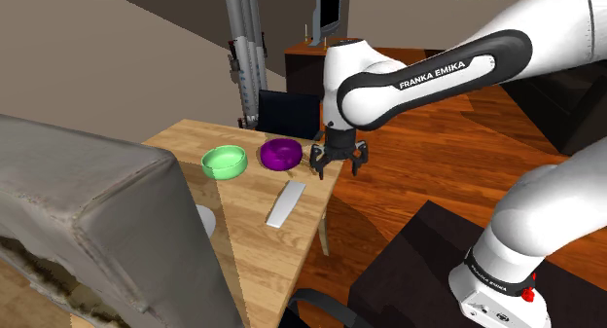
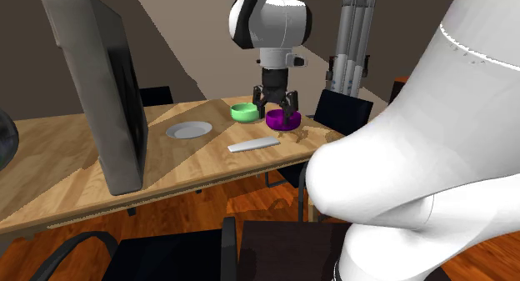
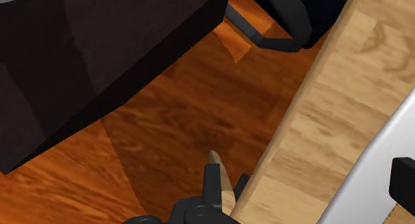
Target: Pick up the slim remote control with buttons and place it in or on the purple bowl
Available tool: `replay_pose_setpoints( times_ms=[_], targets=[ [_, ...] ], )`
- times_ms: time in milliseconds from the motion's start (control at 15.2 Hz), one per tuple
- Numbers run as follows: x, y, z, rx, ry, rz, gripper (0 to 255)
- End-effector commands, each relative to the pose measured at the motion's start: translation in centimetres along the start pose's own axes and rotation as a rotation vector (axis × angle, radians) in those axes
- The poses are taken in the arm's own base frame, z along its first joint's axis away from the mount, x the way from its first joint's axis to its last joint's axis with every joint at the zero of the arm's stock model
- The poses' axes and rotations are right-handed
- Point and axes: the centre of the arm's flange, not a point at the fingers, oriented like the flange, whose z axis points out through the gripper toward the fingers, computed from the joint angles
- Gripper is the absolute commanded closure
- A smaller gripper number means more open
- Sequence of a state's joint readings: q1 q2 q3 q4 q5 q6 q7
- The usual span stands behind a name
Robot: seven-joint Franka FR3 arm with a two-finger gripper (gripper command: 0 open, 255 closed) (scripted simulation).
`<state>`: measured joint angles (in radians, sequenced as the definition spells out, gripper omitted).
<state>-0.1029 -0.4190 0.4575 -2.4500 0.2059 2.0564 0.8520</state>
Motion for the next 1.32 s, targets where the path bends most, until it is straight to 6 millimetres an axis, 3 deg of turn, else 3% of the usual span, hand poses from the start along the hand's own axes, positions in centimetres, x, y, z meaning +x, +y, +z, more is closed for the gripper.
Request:
replay_pose_setpoints(
  times_ms=[0,396,858,1254],
  targets=[
    [0.7,-2.2,1.6,0.004,0.001,0.066,0],
    [3.0,-8.2,6.1,0.006,0.006,0.249,0],
    [6.9,-14.6,11.4,0.010,0.012,0.462,0],
    [7.3,-15.0,14.4,0.010,0.012,0.477,0]
  ],
)
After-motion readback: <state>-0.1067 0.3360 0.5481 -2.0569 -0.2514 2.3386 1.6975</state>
